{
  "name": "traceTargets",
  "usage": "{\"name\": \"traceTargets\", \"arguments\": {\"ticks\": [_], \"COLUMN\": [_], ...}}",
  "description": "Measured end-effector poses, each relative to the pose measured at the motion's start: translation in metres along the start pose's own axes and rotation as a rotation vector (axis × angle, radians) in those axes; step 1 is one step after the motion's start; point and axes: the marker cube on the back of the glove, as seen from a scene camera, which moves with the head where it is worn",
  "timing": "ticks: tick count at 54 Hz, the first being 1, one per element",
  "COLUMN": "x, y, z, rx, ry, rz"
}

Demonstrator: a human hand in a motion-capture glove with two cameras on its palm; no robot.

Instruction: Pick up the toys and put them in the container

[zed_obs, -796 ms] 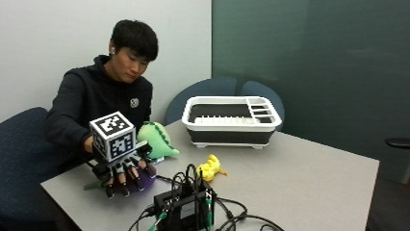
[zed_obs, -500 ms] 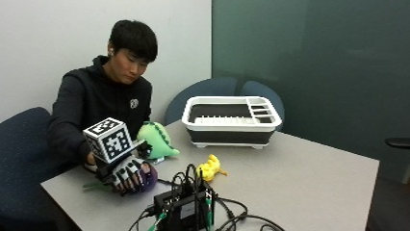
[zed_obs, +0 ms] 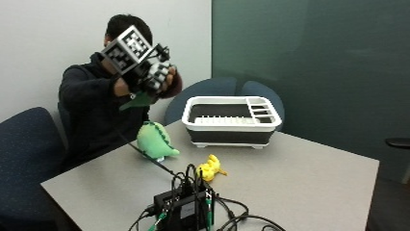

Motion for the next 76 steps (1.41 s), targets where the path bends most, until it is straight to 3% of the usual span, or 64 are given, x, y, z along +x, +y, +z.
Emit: {"name": "traceTargets", "arguments": {"ticks": [8, 13, 23, 34, 47, 55, 65, 76], "x": [-0.102, -0.143, -0.211, -0.210, -0.105, -0.021, 0.090, 0.110], "y": [-0.044, -0.067, -0.059, -0.050, -0.079, -0.081, -0.099, -0.039], "z": [0.014, 0.041, 0.115, 0.148, 0.092, 0.084, 0.124, 0.202], "rx": [-0.083, -0.126, -0.212, -0.594, -0.484, -0.584, -0.769, -0.964], "ry": [-0.118, -0.112, -0.021, -0.092, -0.015, 0.153, 0.405, 0.518], "rz": [-0.165, -0.171, -0.248, -0.249, -0.133, -0.035, 0.209, 0.050]}}
